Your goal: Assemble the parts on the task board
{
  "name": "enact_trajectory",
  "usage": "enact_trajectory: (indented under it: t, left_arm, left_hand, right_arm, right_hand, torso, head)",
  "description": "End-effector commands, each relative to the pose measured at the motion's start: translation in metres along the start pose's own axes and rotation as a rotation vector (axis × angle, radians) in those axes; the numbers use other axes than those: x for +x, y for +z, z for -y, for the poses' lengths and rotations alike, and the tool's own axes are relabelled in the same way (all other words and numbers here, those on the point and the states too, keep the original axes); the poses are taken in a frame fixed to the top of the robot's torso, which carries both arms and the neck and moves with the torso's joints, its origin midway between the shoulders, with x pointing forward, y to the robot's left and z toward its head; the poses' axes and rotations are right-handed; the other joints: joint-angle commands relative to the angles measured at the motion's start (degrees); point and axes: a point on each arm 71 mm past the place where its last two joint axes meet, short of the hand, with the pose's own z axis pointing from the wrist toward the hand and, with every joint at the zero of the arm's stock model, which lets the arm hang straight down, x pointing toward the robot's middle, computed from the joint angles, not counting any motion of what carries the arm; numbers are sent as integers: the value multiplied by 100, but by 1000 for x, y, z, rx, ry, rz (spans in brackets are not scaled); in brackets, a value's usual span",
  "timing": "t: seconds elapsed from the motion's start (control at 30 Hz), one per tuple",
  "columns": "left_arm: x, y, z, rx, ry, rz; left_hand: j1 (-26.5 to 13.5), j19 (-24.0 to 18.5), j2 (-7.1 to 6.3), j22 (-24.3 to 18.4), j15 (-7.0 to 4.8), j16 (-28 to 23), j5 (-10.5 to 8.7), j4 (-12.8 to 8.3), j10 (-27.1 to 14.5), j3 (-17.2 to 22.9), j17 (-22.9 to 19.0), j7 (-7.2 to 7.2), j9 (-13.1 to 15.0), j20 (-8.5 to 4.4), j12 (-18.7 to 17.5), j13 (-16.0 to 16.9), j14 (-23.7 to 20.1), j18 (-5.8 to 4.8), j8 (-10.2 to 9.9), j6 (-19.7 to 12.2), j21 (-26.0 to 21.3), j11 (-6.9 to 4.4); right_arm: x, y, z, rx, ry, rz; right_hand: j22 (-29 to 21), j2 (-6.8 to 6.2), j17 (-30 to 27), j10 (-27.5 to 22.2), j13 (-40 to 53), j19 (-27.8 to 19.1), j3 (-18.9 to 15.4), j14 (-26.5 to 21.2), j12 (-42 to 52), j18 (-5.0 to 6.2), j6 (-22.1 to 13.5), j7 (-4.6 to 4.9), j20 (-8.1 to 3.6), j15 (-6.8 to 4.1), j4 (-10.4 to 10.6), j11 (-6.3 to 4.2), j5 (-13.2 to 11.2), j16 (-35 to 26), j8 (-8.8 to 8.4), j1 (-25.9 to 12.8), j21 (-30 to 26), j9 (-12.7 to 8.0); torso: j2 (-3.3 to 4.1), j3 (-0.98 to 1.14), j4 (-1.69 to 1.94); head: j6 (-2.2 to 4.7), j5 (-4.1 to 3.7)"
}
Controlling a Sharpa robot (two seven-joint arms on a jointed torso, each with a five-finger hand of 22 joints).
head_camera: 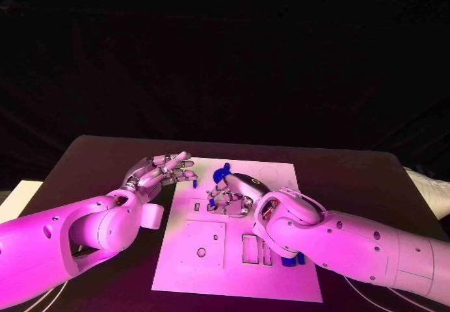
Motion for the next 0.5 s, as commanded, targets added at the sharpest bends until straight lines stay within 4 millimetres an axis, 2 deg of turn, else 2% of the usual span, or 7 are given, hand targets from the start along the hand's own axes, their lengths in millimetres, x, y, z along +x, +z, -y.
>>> enact_trajectory:
  t: [0.03,0.5]
  left_arm:
    - [2,0,2,17,-9,-13]
    - [4,0,1,15,-12,-20]
  left_hand:
    - [55,39,15,-5,9,-26,33,-29,41,0,8,4,-7,14,-21,-6,23,69,-21,35,-37,-11]
    - [58,36,15,-9,11,-36,32,-36,42,4,14,5,-7,15,-27,-7,17,68,-27,36,-42,-10]
  right_arm:
    - [5,1,2,31,-67,-34]
    - [10,2,9,54,-135,-76]
  right_hand:
    - [-9,75,960,36,-155,-10,45,488,-12,-77,92,-71,-11,-22,-4,-76,-9,18,35,29,-26,90]
    - [-15,53,954,34,-156,-12,43,486,-17,-76,84,-66,-9,-18,-5,-71,-16,14,30,-2,-31,90]
  torso:
    - [6,9,-7]
    - [3,15,-18]
  head:
    - [-27,16]
    - [-95,19]
